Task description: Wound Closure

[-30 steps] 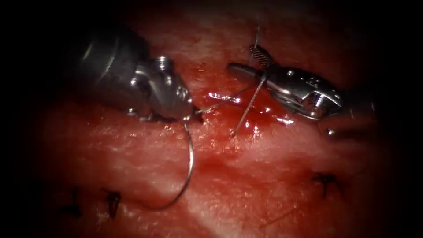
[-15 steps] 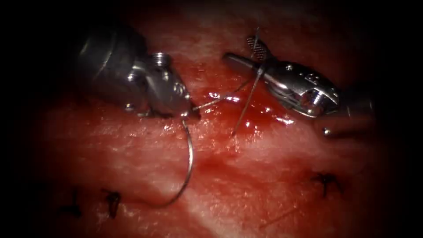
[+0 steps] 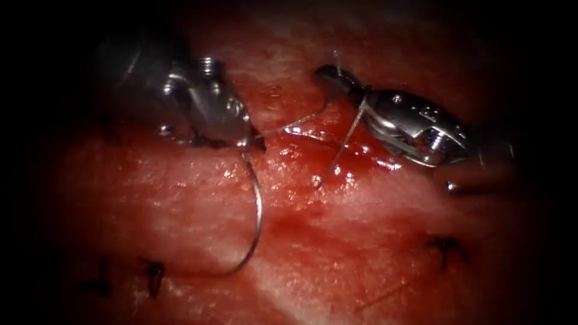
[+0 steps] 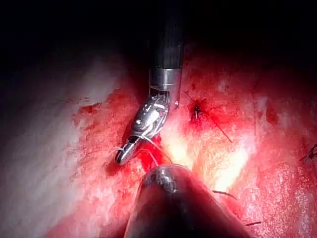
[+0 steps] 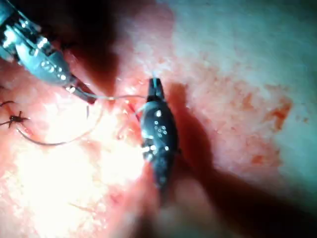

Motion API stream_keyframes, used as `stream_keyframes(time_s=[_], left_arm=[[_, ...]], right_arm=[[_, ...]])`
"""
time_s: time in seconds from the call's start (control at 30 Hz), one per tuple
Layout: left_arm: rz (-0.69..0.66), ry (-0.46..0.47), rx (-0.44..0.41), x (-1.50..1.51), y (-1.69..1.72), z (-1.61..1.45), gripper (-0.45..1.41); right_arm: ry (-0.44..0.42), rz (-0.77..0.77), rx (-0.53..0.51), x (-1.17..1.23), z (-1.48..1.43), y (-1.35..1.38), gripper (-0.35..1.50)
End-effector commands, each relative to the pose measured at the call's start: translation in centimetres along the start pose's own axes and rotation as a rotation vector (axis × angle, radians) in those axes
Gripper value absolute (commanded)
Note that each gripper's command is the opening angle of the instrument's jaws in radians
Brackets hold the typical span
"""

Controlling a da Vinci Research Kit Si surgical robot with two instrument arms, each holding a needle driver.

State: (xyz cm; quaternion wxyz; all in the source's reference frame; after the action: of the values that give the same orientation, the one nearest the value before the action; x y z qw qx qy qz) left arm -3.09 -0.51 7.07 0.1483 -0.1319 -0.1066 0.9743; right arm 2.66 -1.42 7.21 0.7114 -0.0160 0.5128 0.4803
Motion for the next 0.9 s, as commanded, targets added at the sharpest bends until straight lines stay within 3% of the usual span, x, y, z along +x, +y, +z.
stream_keyframes(time_s=[0.03, 0.37, 0.57, 0.9], left_arm=[[-0.003, -0.007, 0.001, 0.01, -0.04, 0.04, -0.45], [-0.059, -0.016, 0.013, 0.08, -1.35, 0.05, -0.45], [-0.102, -0.003, 0.026, 0.19, -1.96, 0.17, -0.45], [-0.156, 0.044, 0.063, 0.27, -2.8, -0.01, -0.45]], right_arm=[[-0.002, -0.007, -0.005, -0.08, 0.01, -0.13, -0.35], [0.013, -0.07, -0.054, -0.19, -0.25, -0.26, -0.35], [0.016, -0.081, -0.04, -0.32, -0.41, -0.41, -0.35], [0.005, -0.101, -0.009, -0.53, -0.74, -0.76, -0.35]])
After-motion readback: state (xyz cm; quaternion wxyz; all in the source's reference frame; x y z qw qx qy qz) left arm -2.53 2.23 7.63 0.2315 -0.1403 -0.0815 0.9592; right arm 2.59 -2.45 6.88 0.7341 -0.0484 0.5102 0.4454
